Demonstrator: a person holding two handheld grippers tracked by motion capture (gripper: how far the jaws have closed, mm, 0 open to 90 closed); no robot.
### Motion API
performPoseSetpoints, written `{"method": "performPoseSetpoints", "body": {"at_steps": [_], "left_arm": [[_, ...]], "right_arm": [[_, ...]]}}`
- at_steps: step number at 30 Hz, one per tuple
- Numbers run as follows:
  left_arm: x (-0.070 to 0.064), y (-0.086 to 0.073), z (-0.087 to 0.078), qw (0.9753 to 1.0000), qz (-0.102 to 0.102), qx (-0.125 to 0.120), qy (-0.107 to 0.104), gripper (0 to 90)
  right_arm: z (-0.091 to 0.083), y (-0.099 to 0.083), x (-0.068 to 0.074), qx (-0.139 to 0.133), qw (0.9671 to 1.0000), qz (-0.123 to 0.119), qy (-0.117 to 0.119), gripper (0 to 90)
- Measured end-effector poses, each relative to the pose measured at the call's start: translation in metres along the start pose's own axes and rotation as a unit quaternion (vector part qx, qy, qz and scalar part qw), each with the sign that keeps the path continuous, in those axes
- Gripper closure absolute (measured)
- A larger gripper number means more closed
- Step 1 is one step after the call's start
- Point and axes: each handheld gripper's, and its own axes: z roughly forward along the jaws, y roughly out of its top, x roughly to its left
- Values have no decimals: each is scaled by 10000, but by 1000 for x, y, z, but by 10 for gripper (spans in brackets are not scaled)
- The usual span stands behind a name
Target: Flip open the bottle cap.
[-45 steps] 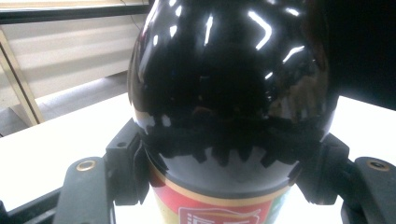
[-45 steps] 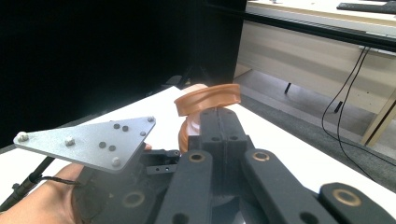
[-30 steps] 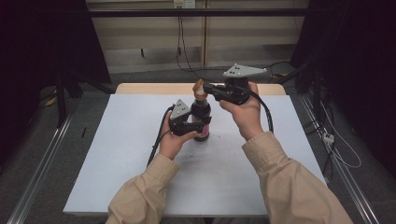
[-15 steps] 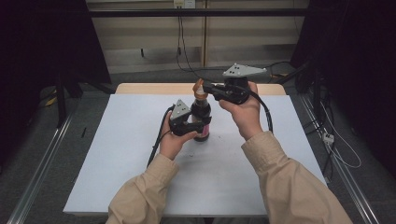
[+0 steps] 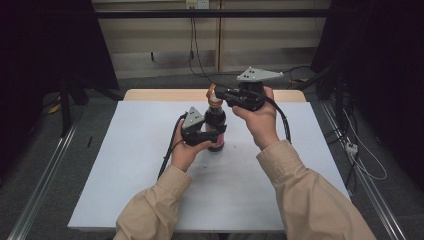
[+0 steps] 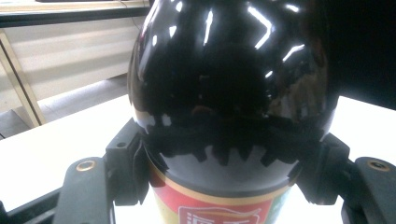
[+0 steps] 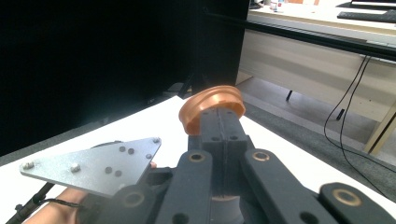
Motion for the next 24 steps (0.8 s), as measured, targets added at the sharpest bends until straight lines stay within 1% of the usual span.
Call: {"method": "performPoseSetpoints", "body": {"at_steps": [4, 5, 7, 8, 20, 24], "left_arm": [[0, 0, 0, 10000, 8, 2, 3, 306], [0, 0, 0, 10000, -7, -9, -37, 305], [0, 0, 0, 10000, 10, -6, -28, 306], [0, 0, 0, 10000, 13, 4, 10, 305], [0, 0, 0, 10000, -11, -17, 30, 302], [0, 0, 0, 10000, -21, -16, 21, 299]], "right_arm": [[1, 2, 1, -11, 10000, -28, 18, 900], [1, 2, 1, 1, 10000, -44, 12, 900], [1, 2, 1, -7, 10000, -38, 23, 900], [2, 2, 1, -1, 10000, -42, 15, 900], [2, 1, 0, 6, 10000, -7, -3, 900], [1, 2, 0, -6, 10000, 20, 37, 900]]}}
